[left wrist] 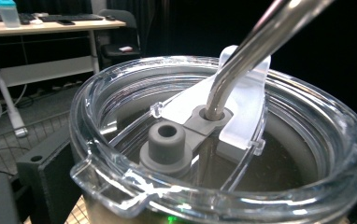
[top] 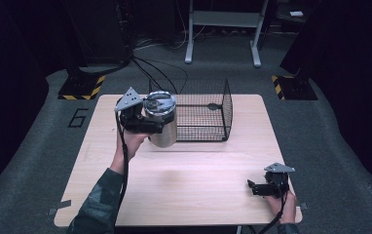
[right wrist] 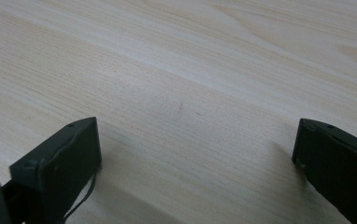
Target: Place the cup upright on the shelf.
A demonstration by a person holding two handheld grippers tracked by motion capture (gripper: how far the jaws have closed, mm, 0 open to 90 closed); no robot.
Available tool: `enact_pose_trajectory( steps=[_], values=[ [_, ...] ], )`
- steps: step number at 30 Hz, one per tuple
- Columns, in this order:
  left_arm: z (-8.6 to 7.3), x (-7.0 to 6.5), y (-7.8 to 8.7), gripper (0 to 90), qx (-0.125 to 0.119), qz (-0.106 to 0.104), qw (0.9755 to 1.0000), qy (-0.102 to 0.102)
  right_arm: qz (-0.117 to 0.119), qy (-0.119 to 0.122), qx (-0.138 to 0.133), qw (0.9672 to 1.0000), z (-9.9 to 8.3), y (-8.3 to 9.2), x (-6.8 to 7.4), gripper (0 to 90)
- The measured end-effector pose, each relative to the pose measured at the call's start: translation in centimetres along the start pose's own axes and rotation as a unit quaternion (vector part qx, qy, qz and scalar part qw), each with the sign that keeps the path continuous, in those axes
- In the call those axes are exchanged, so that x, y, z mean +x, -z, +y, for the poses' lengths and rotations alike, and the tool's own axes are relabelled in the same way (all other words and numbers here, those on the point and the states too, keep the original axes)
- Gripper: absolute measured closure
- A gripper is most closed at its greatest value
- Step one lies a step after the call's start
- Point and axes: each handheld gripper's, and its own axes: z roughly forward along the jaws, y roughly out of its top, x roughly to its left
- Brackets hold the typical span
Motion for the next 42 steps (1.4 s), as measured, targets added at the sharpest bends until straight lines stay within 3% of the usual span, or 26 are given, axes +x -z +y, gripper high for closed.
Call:
enact_pose_trajectory(
  steps=[15, 42],
  values=[
    [1.6, 1.0, -1.8, 2.6, -0.001, 0.020, 0.9998, -0.007, -0.001, 0.000, -0.001, 1.0000, 0.0, 0.0, 0.0, 0.8],
    [3.2, 3.3, -6.7, 2.6, 0.010, 0.050, 0.9986, -0.017, 0.000, 0.000, 0.000, 1.0000, 0.0, 0.0, 0.0, 0.8]
  ],
)
